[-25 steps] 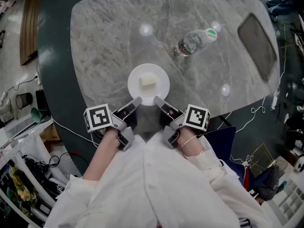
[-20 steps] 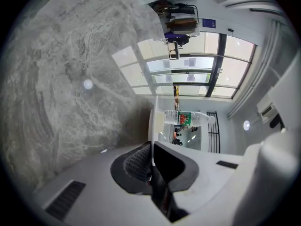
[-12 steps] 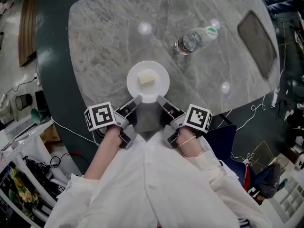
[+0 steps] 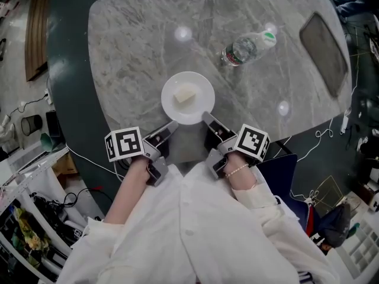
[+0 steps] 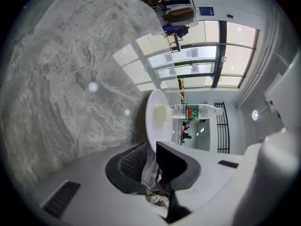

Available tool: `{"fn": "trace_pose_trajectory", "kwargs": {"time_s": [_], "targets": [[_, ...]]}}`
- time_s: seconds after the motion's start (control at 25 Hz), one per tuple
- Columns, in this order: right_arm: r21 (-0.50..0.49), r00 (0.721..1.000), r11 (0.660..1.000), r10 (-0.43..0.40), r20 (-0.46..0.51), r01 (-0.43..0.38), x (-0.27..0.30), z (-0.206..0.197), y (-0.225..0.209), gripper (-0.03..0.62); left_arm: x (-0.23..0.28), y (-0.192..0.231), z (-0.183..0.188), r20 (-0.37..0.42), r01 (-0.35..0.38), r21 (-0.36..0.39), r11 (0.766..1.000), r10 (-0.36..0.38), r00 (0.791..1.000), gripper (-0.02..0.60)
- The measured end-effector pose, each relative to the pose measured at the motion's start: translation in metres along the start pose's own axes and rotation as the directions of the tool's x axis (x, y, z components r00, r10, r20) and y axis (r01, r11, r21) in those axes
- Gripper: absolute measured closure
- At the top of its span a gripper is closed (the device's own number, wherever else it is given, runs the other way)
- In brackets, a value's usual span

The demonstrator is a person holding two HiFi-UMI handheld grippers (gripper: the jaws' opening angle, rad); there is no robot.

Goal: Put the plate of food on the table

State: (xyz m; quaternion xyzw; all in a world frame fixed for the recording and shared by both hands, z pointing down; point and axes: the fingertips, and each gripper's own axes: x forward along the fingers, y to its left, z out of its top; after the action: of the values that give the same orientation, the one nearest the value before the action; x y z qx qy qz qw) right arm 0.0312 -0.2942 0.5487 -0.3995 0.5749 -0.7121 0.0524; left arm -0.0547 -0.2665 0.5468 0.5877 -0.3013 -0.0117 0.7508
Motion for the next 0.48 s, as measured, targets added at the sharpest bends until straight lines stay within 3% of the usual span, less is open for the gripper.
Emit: {"fn": "trace_pose_trajectory", "kwargs": {"time_s": [0.24, 0.48], "targets": [[-0.147, 1.0, 0.989, -0.019, -0.006, 0.018, 0.001, 0.003, 0.005, 0.582, -0.001, 0.005, 0.004, 0.014, -0.019, -0.003, 1.0, 0.02, 1.0, 0.529], [-0.387, 0.993, 0.917, -0.114, -0.028, 0.095, 0.007, 0.011, 0.004, 0.582, 0.004, 0.011, 0.006, 0.014, -0.024, -0.033, 0.999, 0.024, 1.0, 0.529]]}}
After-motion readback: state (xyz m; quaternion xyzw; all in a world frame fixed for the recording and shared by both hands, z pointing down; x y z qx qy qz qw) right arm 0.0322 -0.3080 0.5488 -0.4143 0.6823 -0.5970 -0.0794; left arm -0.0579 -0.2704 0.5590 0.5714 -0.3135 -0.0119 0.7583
